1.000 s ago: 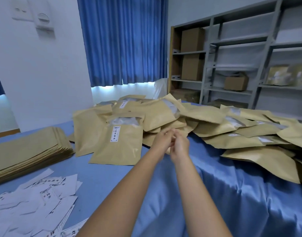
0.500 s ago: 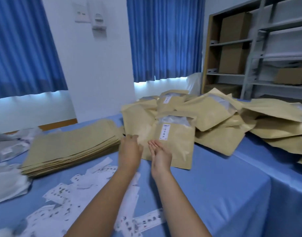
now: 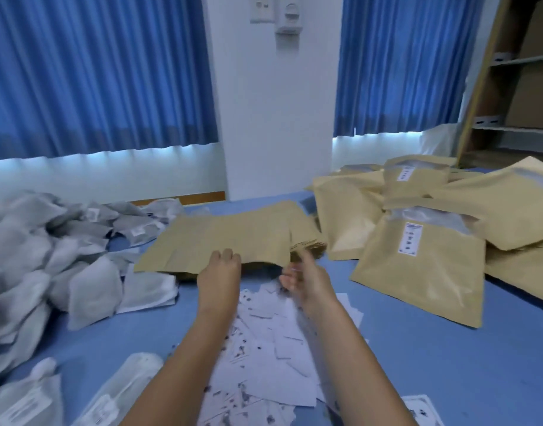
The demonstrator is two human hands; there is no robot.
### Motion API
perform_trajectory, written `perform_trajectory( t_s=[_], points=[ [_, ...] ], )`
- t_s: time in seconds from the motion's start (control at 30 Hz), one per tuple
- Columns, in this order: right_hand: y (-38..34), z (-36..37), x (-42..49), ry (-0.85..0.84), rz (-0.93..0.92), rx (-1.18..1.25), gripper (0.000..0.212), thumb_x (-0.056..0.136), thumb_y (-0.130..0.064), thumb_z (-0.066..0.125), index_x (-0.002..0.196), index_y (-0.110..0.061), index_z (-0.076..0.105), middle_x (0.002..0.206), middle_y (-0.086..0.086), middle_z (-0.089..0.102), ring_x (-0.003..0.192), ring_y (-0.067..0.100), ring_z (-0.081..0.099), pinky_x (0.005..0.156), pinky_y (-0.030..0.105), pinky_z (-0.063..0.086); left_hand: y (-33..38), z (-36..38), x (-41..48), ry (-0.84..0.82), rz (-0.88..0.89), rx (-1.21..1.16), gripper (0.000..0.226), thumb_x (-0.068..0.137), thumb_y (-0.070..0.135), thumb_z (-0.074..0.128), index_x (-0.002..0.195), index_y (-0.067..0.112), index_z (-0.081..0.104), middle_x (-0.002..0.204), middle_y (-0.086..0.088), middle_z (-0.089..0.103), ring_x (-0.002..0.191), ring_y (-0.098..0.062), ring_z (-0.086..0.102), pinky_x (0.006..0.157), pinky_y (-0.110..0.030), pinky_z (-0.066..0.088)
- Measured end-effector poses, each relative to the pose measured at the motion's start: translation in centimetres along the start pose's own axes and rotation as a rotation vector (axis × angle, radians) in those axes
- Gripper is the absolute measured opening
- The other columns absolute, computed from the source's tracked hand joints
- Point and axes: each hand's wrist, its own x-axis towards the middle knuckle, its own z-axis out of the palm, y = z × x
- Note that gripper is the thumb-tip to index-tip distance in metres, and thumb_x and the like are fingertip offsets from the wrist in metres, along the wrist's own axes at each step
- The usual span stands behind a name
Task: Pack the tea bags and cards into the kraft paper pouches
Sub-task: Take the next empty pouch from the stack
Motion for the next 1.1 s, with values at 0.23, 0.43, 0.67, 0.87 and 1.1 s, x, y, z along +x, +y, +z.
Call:
perform_trajectory(
  t_s=[0.23, 0.43, 0.67, 0.87, 1.1],
  points=[
    [0.4, -0.6, -1.1, -0.234, 0.007, -0.020, 0.020, 0.095, -0.001, 0.047, 0.080, -0.008, 0.058, 0.065, 0.004, 0.063, 0.059, 0.016, 0.060, 0.053, 0.024, 0.044, -8.1, -2.3, -3.4, -0.035, 0.239, -0.355, 0.025, 0.071, -0.020, 0.068, 0.087, -0.001, 0.073, 0.089, -0.014, 0.067, 0.082, -0.028, 0.062, 0.070, -0.035, 0.051],
    [1.0, 0.3, -2.3, -0.343, 0.090, 0.101, 0.060, 0.094, -0.060, 0.037, 0.105, -0.005, 0.054, 0.095, 0.022, 0.068, 0.084, 0.037, 0.070, 0.064, 0.041, 0.058, -8.9, -1.7, -3.8, -0.076, 0.022, -0.376, 0.029, 0.083, -0.014, 0.056, 0.102, 0.000, 0.072, 0.105, -0.016, 0.068, 0.099, -0.030, 0.062, 0.084, -0.034, 0.050],
    [2.1, 1.0, -3.3, -0.381, -0.011, -0.006, 0.028, 0.101, -0.004, 0.039, 0.125, 0.004, 0.049, 0.101, 0.016, 0.068, 0.077, 0.024, 0.071, 0.060, 0.034, 0.060, -6.3, -3.4, -4.3, -0.129, -0.016, -0.572, 0.035, 0.097, 0.020, 0.052, 0.131, 0.013, 0.057, 0.136, 0.004, 0.054, 0.123, -0.006, 0.048, 0.099, -0.001, 0.027],
    [2.2, 0.8, -3.7, -0.539, 0.016, -0.132, 0.021, 0.096, 0.004, 0.044, 0.112, 0.008, 0.055, 0.101, 0.021, 0.069, 0.088, 0.029, 0.071, 0.068, 0.031, 0.059, -3.5, -3.3, -4.9, -0.306, -0.005, -0.647, 0.035, 0.080, 0.033, 0.074, 0.109, 0.013, 0.070, 0.101, 0.002, 0.070, 0.088, -0.013, 0.063, 0.083, -0.037, 0.051],
    [2.4, 0.5, -3.9, -0.660, -0.004, -0.179, 0.028, 0.087, 0.011, 0.055, 0.113, 0.002, 0.057, 0.104, 0.015, 0.072, 0.094, 0.027, 0.070, 0.077, 0.028, 0.058, -4.4, -3.4, -4.8, -0.354, -0.167, -0.789, 0.033, 0.075, 0.029, 0.078, 0.107, 0.023, 0.073, 0.110, 0.009, 0.070, 0.094, 0.004, 0.061, 0.090, -0.013, 0.044]
  ],
)
